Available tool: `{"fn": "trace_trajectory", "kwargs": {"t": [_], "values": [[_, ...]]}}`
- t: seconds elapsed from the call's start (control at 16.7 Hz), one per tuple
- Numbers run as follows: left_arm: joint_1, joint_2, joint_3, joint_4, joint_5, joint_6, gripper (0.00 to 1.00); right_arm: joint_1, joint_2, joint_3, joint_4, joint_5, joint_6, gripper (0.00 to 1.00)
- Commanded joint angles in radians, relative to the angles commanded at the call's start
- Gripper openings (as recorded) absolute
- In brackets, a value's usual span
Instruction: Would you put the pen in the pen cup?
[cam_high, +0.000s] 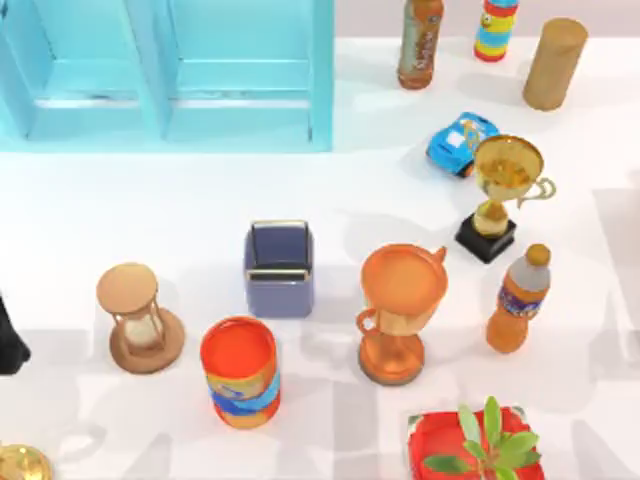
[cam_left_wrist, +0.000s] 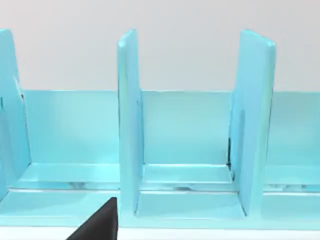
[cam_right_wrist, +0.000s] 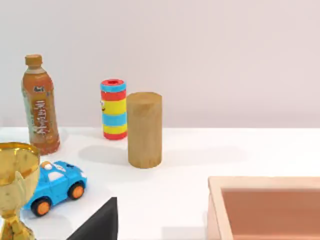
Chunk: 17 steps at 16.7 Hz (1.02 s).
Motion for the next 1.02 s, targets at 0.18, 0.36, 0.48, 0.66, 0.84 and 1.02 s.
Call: {"fn": "trace_trajectory", "kwargs": {"t": [0.18,0.36,0.48,0.66,0.84,1.02], "values": [[0.006,-0.003,0.05,0.001,0.008,-0.004,1.0,0.0,0.0,0.0,0.0,0.0,0.0,1.0],[0.06,0.092,0.145,-0.028,0.076,-0.034,1.0,0.0,0.0,0.0,0.0,0.0,0.0,1.0],[0.12,0.208,0.258,-0.066,0.145,-0.068,1.0,0.0,0.0,0.0,0.0,0.0,0.0,1.0],[0.234,0.457,0.478,-0.146,0.262,-0.132,1.0,0.0,0.0,0.0,0.0,0.0,0.0,1.0],[0.356,0.781,0.725,-0.245,0.373,-0.207,1.0,0.0,0.0,0.0,0.0,0.0,0.0,1.0],[0.473,1.142,0.965,-0.352,0.459,-0.287,1.0,0.0,0.0,0.0,0.0,0.0,0.0,1.0]]}}
